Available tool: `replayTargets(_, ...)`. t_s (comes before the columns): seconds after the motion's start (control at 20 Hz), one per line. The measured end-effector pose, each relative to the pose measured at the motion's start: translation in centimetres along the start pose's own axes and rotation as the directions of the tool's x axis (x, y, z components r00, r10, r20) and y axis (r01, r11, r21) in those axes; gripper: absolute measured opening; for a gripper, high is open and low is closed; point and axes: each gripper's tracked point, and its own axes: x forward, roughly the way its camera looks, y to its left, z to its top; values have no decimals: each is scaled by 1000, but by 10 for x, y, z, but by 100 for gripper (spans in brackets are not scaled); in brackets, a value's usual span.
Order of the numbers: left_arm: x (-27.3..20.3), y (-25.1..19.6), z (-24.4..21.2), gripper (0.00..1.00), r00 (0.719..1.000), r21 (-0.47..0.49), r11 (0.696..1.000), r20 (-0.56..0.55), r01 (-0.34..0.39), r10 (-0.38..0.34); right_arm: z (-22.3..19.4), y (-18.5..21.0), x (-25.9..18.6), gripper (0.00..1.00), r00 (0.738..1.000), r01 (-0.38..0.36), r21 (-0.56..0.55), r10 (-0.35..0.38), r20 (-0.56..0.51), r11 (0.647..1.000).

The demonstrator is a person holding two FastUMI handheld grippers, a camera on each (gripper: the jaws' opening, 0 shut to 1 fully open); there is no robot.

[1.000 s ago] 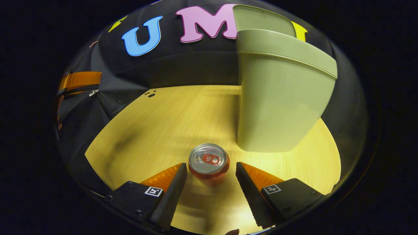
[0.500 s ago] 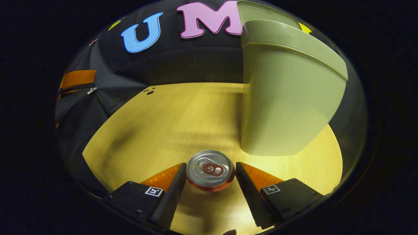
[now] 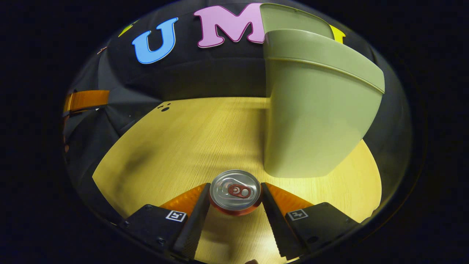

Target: Press the lid of the desktop garbage bin to open it, pick up the crumpled paper on the desktop and throw it into the bin, then pick up the pop can on the desktop and drop it into the bin, and finally close the garbage bin lid.

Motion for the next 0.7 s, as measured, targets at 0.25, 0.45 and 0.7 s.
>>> replayTargets(0.25,-2,1,0,64,1000,-5,1000,9,1,-1,56,12,-55,83,993,-49,-4,49,105,999)
replayTargets(0.45,0,-1,-1,64,1000,-33,999,10,7,-6,121,10,-109,83,975,-65,-5,64,213,998)
replayTargets(0.7,4,-8,-1,64,1000,-48,999,15,24,-23,190,-6,-152,83,954,-44,-5,44,296,999)
